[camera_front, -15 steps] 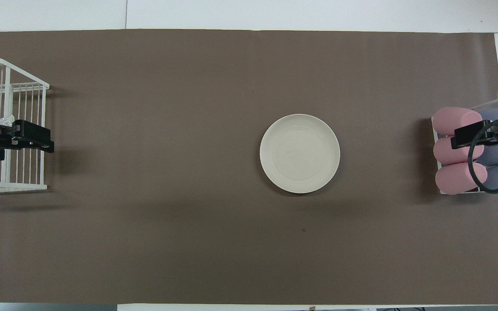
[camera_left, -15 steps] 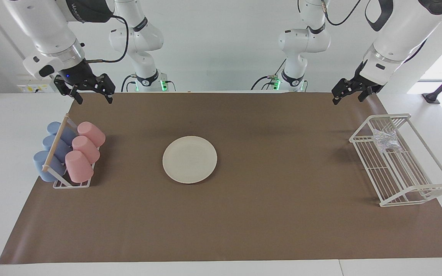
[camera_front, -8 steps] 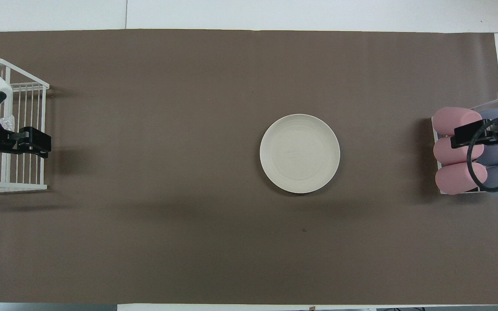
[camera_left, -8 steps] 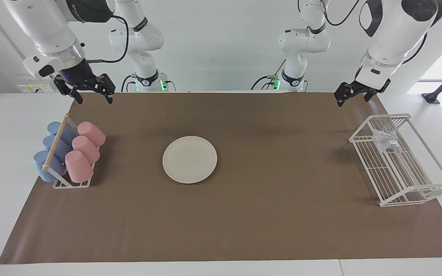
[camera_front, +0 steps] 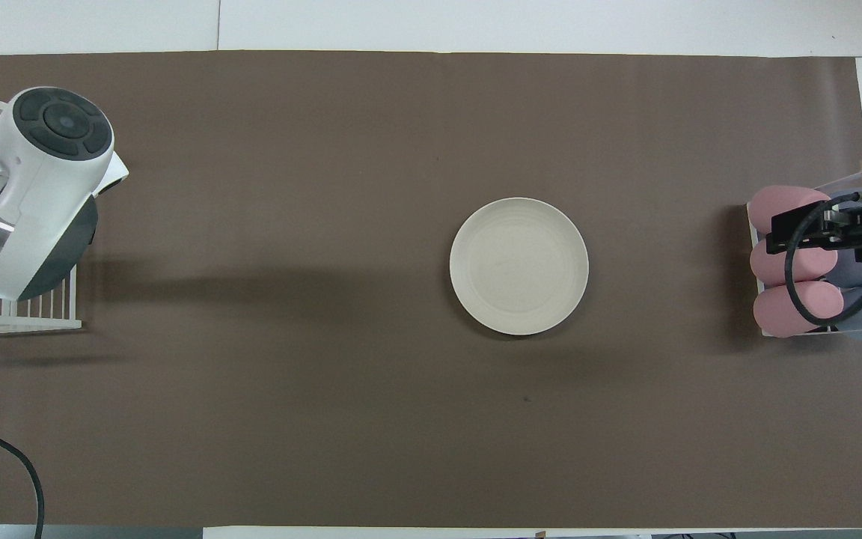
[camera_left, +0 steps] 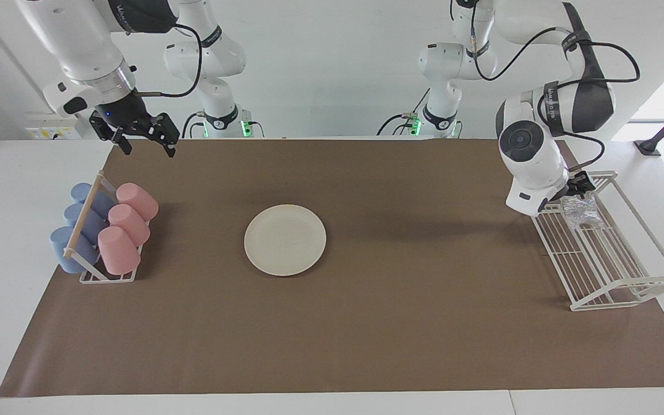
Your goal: Wipe plate with sponge
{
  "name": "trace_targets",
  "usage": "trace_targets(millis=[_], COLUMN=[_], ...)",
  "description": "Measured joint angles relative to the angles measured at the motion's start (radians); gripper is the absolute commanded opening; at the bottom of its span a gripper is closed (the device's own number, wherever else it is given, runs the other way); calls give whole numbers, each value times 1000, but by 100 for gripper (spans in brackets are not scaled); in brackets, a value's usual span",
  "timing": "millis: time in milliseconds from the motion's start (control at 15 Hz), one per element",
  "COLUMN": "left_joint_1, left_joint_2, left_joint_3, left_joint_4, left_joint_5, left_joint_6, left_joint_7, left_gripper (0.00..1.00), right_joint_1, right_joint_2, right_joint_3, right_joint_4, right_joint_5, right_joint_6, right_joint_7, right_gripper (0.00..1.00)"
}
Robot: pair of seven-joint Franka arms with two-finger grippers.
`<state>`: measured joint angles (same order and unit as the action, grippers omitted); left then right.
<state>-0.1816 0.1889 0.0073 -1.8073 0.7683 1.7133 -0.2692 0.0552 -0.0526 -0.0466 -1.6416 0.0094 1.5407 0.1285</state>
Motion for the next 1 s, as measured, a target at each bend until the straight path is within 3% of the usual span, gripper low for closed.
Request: trace_targets(millis=[266, 332, 532, 598, 731, 997], left_joint_1=[34, 35, 42, 43, 43, 43], left_joint_2=[10, 11, 11, 11, 11, 11], left_joint_3=[1, 1, 1, 1, -1, -4], left_joint_4=[-46, -50, -62, -62, -62, -62], left_joint_5=[68, 75, 77, 78, 78, 79], left_joint_6=[62, 65, 86, 89, 91, 91], left_joint_7=[-16, -16, -17, -17, -17, -17], left_gripper=[100, 93, 85, 65, 4, 0], right_joint_1=[0, 0, 0, 0, 0, 0], right_joint_2=[0, 0, 0, 0, 0, 0], right_joint_3=[0, 0, 5, 6, 8, 8], right_joint_4=[0, 0, 0, 0, 0, 0], right_joint_5=[0, 0, 2, 2, 2, 2], right_joint_6=[0, 0, -1, -3, -4, -4], right_joint_7=[2, 2, 19, 27, 32, 35], right_gripper=[100, 100, 100, 100, 100, 100])
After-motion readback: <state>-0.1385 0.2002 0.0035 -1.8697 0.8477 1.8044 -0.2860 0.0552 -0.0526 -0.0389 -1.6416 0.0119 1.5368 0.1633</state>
